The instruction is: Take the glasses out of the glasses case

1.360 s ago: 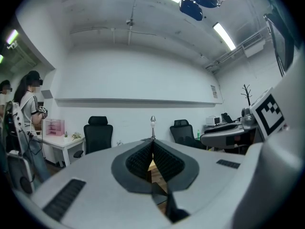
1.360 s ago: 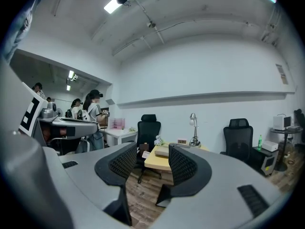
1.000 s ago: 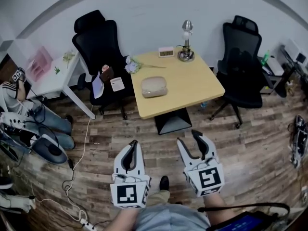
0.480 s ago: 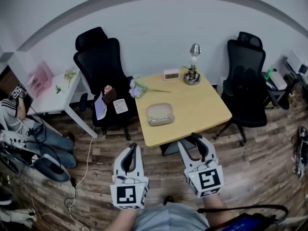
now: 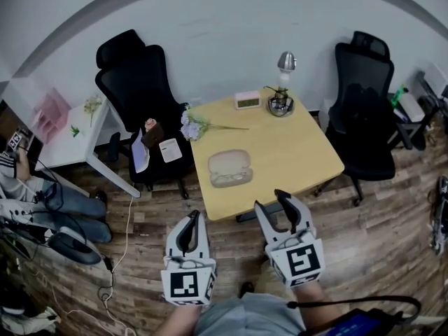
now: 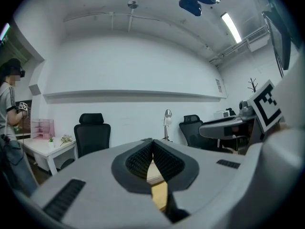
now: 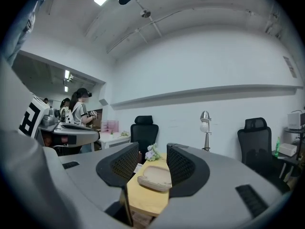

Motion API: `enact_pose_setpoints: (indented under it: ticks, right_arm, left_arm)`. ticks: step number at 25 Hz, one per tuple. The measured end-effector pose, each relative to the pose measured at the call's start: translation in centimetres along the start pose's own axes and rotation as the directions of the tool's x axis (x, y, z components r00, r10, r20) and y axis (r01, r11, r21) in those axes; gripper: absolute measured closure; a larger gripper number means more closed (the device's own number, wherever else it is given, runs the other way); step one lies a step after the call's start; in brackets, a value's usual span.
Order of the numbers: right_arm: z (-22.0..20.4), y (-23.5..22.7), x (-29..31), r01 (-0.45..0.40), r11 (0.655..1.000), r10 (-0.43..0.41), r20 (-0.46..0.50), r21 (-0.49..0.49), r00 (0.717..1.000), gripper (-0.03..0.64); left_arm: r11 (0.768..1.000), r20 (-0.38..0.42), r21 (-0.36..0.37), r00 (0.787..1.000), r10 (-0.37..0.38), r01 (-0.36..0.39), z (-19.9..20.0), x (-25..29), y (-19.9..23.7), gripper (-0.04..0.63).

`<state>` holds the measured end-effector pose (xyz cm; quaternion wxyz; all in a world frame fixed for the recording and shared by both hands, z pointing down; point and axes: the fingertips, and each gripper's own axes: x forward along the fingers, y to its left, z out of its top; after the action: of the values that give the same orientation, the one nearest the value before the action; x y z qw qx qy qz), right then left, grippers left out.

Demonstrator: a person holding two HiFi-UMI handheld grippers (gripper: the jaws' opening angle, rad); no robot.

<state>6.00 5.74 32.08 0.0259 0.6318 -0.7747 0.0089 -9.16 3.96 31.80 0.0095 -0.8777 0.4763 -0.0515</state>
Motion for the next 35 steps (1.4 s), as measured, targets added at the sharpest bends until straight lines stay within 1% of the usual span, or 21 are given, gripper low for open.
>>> enact_pose_setpoints:
  ticks: [5,10,15,21,26,31,35]
  right_arm:
    - [-0.6,-3.4,4.4,-0.062,0.998,0.062,-0.014,0.002,0.998,0.422]
    - [-1.4,-6.0,10.0,-0.151,0.988,0.152,-0.043,0.017,0.987,0.428]
    - [-1.5,-7.4,14.8,-0.269,0.963,0.27,-0.06,0.029,0.961,0.434]
    - [0.5,-7.2,19.2,-0.39,0.921,0.39,-0.022,-0.005,0.921,0.445]
    - [1.1,-6.0,21.9,-0.447,0.894,0.447,-0.015,-0.023,0.894,0.451]
    - [0.5,-4.8,23.8,-0.485,0.874,0.483,-0.047,-0.038,0.874,0.451]
    - [-1.2,-4.0,24.9,-0.51,0.859,0.504,-0.112,-0.038,0.856,0.451]
  left_arm:
    - [1.0,-0.019,0.009,1.0,0.022,-0.022,-0.1,5.5,0.0,0.589]
    - [0.995,-0.057,0.013,0.994,0.095,-0.095,0.1,10.8,1.3,0.589]
    - [0.983,-0.057,0.026,0.982,0.183,-0.181,1.4,14.4,2.5,0.589]
    - [0.96,-0.011,0.042,0.961,0.277,-0.276,3.8,16.3,4.6,0.589]
    - [0.941,0.0,0.034,0.941,0.338,-0.338,4.2,16.4,6.9,0.589]
    - [0.936,-0.012,0.013,0.936,0.352,-0.352,3.6,16.7,9.1,0.589]
    - [0.94,-0.035,-0.013,0.94,0.34,-0.341,2.8,17.7,10.9,0.589]
